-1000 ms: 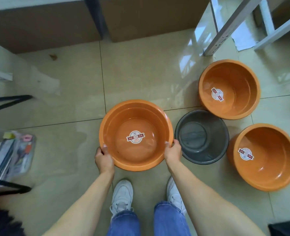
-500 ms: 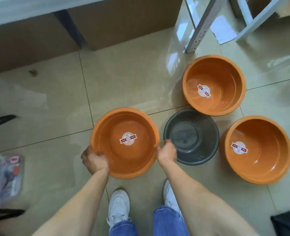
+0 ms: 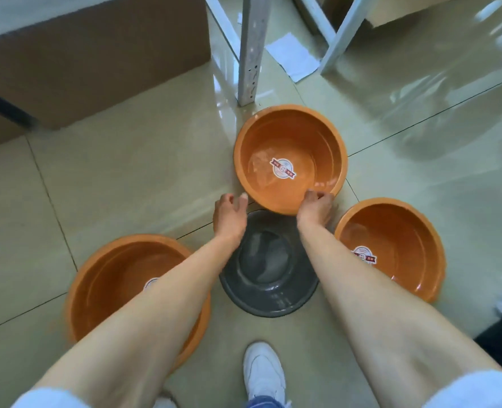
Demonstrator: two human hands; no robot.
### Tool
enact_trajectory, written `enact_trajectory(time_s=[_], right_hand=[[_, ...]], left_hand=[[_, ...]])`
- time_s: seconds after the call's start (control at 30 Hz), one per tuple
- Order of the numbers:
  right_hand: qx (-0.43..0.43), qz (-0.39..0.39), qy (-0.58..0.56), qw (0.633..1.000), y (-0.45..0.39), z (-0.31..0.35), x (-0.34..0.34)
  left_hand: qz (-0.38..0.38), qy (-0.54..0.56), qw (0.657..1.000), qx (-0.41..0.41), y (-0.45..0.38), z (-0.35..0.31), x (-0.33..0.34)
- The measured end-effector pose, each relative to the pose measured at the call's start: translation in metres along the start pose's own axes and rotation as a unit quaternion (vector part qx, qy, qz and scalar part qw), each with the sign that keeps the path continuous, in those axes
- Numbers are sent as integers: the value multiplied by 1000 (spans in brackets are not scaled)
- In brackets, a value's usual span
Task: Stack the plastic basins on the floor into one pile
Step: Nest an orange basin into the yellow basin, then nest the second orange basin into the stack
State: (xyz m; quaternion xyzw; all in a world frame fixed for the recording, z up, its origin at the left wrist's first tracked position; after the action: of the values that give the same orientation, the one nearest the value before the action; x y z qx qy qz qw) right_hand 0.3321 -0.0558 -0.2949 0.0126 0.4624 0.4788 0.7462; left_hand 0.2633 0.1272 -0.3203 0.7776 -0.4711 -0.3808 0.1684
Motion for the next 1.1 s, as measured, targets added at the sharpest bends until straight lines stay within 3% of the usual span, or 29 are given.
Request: enact_trajectory(time_s=[0.13,0.3,0.47,0.77,1.1], right_hand=[[75,-22,45,996,-62,-2,-10],[147,84,-55,984,-100,-18,12],[197,144,-140,960,-103,-40,28],[59,62,-179,980,-46,4,11],[1,160,-174,972,106,2,21]], left_hand=[[-25,22,997,-67,-42,-17,28],[-12,163,978,-130,-78,-14,54],[-13,215,970,-114,-84,-12,57],[-65,289,954,-52,-43,-15,10],[-192,351,914,-67,67,54,-112]])
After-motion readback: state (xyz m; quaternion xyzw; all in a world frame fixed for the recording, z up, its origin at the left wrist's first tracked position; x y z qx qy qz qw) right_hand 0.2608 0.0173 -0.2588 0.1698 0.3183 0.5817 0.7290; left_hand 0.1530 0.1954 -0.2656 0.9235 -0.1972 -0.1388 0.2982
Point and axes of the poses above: each hand's wrist, its own y-axis away from the middle knuckle, its own x-axis out of the palm, z = x × y, the point moved 5 cm from there along -y, towards the middle knuckle, and after that the axes turned 1 degree about y, right-handed, at the moved point
